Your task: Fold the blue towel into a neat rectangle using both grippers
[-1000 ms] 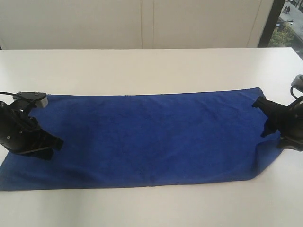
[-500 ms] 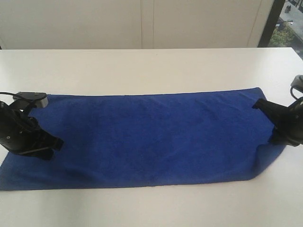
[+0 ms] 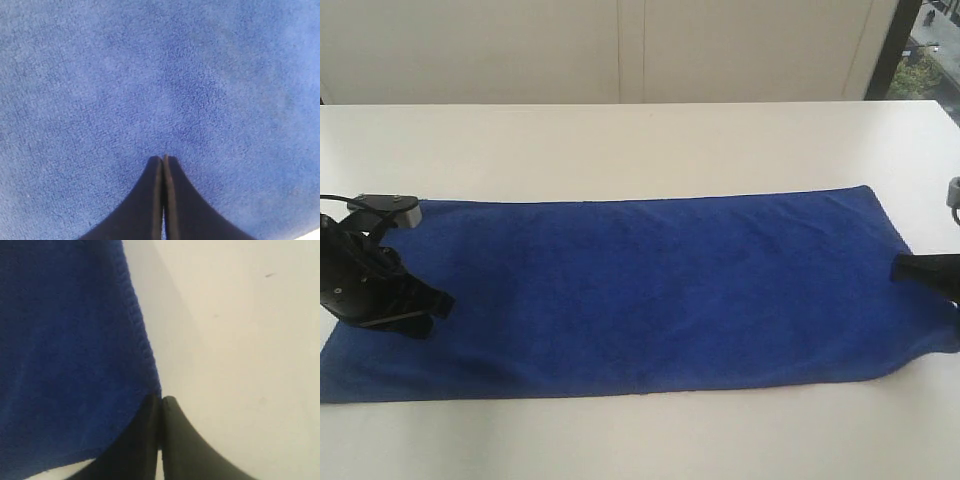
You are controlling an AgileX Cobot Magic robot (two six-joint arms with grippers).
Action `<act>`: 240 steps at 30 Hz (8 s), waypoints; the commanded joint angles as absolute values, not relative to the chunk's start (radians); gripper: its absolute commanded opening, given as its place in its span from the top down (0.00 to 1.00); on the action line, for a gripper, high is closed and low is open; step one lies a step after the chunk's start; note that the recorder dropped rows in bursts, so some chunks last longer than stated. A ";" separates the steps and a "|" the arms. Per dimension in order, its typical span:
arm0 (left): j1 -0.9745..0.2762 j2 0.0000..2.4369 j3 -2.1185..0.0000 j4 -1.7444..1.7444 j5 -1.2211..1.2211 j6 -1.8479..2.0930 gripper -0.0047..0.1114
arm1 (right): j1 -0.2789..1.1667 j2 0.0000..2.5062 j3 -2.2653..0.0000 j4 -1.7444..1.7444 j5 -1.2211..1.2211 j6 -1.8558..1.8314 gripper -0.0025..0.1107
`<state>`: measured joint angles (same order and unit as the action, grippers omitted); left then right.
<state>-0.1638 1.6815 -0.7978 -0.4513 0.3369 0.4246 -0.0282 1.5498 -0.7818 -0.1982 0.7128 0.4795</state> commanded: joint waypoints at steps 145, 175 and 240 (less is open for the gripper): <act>-0.163 0.650 -0.676 0.090 0.952 -0.228 0.96 | -0.092 1.997 -1.267 0.042 0.703 -0.165 0.71; -0.163 0.650 -0.676 0.090 0.952 -0.228 0.96 | -0.092 2.052 -1.267 -0.041 0.750 -0.065 0.90; -0.163 0.650 -0.676 0.090 0.952 -0.228 0.96 | 0.694 1.936 -1.888 0.108 0.949 0.050 0.98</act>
